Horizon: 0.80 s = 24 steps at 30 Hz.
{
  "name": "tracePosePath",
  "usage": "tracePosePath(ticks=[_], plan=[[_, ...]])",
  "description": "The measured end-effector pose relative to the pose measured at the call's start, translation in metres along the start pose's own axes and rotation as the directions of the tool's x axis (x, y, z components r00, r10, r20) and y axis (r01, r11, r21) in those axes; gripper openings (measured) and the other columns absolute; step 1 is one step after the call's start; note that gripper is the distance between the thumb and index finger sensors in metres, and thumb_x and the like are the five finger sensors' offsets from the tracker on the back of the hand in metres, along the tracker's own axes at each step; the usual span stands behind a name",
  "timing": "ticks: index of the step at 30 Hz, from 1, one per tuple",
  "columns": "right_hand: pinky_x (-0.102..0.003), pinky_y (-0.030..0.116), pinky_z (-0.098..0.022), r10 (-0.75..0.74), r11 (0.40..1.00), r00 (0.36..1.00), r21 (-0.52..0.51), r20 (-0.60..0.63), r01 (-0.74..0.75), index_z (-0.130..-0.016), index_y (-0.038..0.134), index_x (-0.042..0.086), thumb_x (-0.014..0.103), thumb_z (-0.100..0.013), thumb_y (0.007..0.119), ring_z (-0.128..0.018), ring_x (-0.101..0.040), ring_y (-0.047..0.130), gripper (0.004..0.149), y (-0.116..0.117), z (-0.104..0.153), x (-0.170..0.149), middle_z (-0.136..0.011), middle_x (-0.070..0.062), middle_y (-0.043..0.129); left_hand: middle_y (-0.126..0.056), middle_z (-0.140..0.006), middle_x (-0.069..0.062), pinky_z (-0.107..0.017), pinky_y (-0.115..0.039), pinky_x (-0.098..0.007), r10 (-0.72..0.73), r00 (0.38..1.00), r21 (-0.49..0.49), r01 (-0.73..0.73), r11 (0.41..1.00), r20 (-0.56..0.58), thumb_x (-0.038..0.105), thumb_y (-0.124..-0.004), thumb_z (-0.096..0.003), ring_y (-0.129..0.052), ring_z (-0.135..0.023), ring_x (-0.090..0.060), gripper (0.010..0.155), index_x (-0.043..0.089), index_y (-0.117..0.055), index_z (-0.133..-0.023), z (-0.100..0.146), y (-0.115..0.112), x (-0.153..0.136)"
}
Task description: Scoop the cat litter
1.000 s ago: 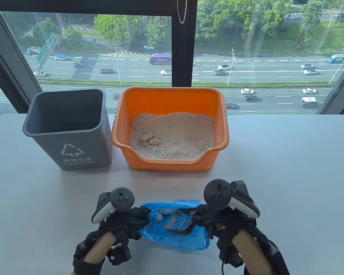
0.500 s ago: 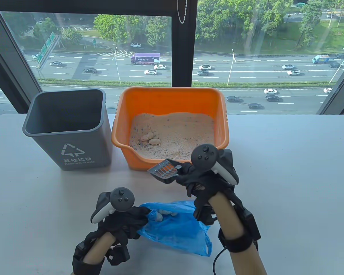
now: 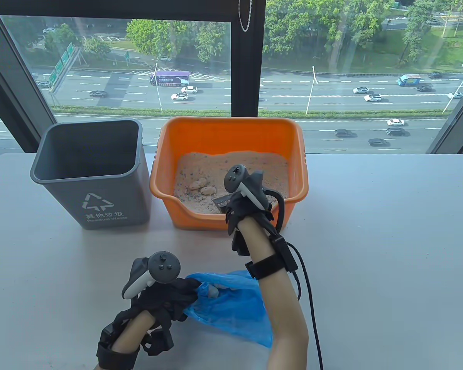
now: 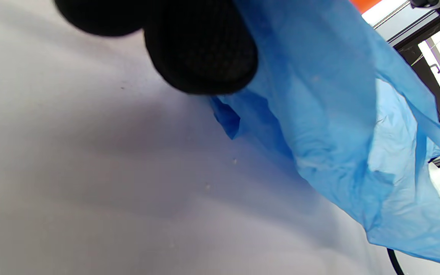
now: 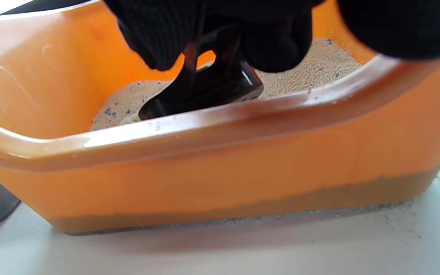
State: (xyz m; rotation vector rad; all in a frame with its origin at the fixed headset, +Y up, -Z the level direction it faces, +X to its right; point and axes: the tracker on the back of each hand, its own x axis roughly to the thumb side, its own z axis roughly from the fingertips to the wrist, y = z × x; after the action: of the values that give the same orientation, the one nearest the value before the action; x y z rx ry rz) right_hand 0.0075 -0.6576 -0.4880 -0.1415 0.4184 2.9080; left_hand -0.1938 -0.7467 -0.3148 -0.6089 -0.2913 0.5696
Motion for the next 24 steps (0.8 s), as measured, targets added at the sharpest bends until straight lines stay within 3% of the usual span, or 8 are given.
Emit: tracePosePath(ticks=[5,10,17,22,24], plan=[[-0.04,0.08,-0.022,0.012,0.998,1.0,0.065,0.014,-0.013,-0.092,0.065,-0.001,0.029,-0.043,0.082,-0.015,-0.011,0.082,0.06,0.016,-0.022,0.026,-0.073,-0.029,0.076,-0.071,-0.092,-0.018,-0.029,-0.083,-0.027,0.004,1.0,-0.007,-0.004,1.0,-0.01,0.028,-0.068,-0.055,-0.098,-0.038,-0.011,0.042,0.03,-0.066,-0.097,-0.001,0.0,-0.002],[-0.044,0.075,-0.014,0.085,0.996,0.996,0.029,-0.005,-0.084,-0.094,0.058,0.0,0.032,-0.044,0.077,-0.014,-0.01,0.077,0.062,0.035,-0.036,0.05,-0.072,-0.026,0.076,-0.07,-0.092,-0.018,-0.03,-0.083,-0.027,0.001,1.0,-0.012,-0.002,1.0,-0.018,0.028,-0.068,-0.055,-0.098,-0.038,-0.011,0.042,0.03,-0.065,-0.097,-0.001,0.0,-0.004],[-0.039,0.073,-0.008,0.054,0.985,0.998,-0.161,-0.024,-0.057,-0.094,0.056,-0.001,0.036,-0.045,0.068,-0.014,-0.003,0.076,0.062,0.036,-0.031,0.045,-0.071,-0.023,0.075,-0.07,-0.092,-0.018,-0.03,-0.083,-0.027,0.004,1.0,0.013,-0.004,1.0,-0.009,0.028,-0.068,-0.0551,-0.098,-0.038,-0.011,0.042,0.03,-0.065,-0.097,0.004,0.006,-0.003],[-0.035,0.078,-0.014,-0.193,0.93,0.978,-0.333,-0.072,0.159,-0.094,0.055,-0.002,0.036,-0.045,0.069,-0.014,-0.003,0.076,0.063,0.019,-0.016,0.021,-0.07,-0.023,0.075,-0.071,-0.092,-0.018,-0.03,-0.083,-0.027,-0.004,1.0,0.017,0.004,1.0,-0.011,0.028,-0.068,-0.055,-0.098,-0.038,-0.011,0.042,0.03,-0.065,-0.097,0.004,0.006,-0.003],[-0.035,0.078,-0.014,-0.23,0.899,0.971,-0.396,-0.071,0.184,-0.094,0.056,-0.002,0.035,-0.045,0.07,-0.014,-0.004,0.077,0.063,0.015,-0.011,0.015,-0.07,-0.024,0.075,-0.071,-0.092,-0.018,-0.03,-0.083,-0.027,-0.006,1.0,0.016,0.007,1.0,-0.009,0.028,-0.068,-0.0551,-0.098,-0.038,-0.011,0.042,0.03,-0.065,-0.097,0.003,0.006,-0.002]])
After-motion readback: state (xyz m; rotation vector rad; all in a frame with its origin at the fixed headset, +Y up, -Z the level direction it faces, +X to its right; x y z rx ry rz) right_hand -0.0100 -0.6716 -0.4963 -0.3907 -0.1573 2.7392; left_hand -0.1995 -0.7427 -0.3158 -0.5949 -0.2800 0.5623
